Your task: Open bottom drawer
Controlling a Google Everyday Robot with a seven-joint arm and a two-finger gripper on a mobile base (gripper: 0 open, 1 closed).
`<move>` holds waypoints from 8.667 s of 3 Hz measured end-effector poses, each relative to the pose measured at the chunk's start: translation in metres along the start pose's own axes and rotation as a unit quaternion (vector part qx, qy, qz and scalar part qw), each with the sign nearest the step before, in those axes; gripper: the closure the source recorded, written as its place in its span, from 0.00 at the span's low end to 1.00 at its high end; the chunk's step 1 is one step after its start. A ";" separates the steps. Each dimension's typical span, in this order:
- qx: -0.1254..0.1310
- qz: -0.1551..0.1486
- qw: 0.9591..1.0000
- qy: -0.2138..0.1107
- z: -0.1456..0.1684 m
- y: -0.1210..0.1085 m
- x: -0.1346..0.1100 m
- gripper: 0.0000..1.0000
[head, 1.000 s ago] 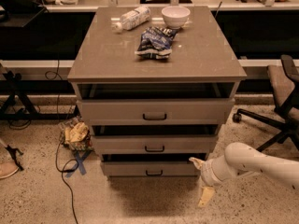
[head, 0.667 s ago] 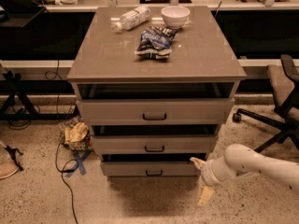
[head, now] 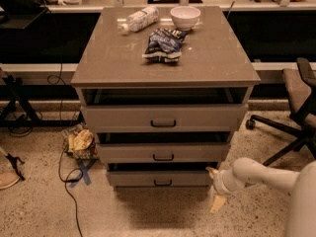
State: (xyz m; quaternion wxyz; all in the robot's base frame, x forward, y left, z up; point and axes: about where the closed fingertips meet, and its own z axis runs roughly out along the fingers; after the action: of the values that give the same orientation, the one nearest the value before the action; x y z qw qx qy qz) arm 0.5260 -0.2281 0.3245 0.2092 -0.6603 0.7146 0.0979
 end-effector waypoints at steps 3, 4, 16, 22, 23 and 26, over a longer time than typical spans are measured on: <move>-0.005 0.004 1.000 0.021 0.081 -0.019 0.024 0.00; -0.001 -0.023 0.999 0.023 0.112 -0.018 0.014 0.00; 0.050 -0.006 0.998 0.030 0.170 -0.082 0.024 1.00; 0.033 -0.011 0.999 0.038 0.178 -0.065 0.020 0.00; 0.002 -0.015 0.998 0.061 0.178 -0.041 0.019 0.00; -0.043 -0.004 0.997 0.066 0.174 -0.009 0.025 0.41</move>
Offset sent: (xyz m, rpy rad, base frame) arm 0.0257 -0.0026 -0.0505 -0.0287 0.0287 -0.0256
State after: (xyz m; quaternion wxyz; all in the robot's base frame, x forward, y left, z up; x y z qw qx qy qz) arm 0.5631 -0.1791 0.1590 0.1333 -0.6764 0.7195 0.0833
